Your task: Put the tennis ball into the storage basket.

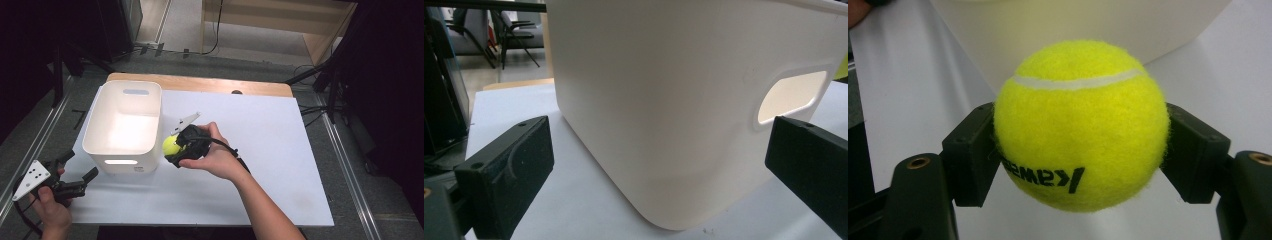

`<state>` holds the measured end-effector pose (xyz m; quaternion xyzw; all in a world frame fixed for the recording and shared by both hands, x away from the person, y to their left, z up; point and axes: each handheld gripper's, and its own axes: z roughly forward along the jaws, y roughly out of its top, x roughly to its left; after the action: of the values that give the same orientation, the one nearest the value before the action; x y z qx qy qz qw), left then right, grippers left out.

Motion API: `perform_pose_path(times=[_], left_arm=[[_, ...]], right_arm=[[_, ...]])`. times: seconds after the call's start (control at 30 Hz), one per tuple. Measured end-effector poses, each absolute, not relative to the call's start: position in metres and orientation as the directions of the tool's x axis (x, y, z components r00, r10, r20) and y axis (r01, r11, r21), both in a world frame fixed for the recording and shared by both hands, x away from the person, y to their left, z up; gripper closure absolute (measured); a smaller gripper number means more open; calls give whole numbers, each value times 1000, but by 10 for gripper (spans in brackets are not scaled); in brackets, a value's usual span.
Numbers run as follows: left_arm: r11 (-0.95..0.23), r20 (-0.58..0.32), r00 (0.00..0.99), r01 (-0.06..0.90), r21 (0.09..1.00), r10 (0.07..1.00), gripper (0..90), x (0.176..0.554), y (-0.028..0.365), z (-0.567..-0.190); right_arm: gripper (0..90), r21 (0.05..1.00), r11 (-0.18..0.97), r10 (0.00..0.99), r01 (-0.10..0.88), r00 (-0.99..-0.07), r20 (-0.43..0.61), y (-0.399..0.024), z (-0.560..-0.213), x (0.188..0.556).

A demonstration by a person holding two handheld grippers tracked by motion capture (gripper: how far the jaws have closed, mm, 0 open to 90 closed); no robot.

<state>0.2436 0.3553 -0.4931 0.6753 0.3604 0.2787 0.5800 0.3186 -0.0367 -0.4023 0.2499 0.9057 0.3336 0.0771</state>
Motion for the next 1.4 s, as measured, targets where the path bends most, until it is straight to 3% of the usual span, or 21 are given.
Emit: perform_pose_path(times=[1.4], left_arm=[[-68,-43,587,165,984,809,0,244,355,-493]], right_arm=[[242,693,615,503,376,-864,22,-37,-363,334]])
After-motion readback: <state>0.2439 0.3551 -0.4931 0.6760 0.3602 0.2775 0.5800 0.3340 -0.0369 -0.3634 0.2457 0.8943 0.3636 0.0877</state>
